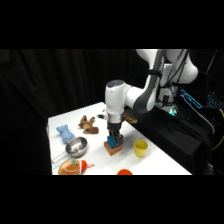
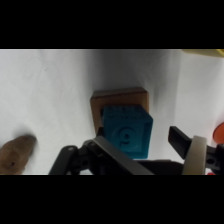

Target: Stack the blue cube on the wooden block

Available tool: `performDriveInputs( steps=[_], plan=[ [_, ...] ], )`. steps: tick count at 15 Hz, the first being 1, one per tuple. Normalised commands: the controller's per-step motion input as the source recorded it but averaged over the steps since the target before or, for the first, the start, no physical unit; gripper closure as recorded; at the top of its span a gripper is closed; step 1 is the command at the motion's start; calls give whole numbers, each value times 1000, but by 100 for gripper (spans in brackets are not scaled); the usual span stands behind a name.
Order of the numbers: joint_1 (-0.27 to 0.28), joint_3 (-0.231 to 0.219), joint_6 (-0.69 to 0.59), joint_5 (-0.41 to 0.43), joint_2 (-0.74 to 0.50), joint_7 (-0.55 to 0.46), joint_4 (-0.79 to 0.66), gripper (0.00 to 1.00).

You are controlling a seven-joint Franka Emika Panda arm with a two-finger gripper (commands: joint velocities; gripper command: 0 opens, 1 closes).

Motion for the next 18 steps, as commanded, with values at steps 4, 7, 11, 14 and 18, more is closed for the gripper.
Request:
performDriveInputs(
  steps=[4,7,11,14,18],
  plan=[
    [123,-113,-173,-118,-378,148,-131,0],
    [67,-48,-292,-111,-412,138,-67,0],
    [-11,54,-469,31,-403,76,42,0],
    [-39,90,-491,33,-300,77,112,0],
    [-62,92,-406,31,-170,174,142,0]
  ],
)
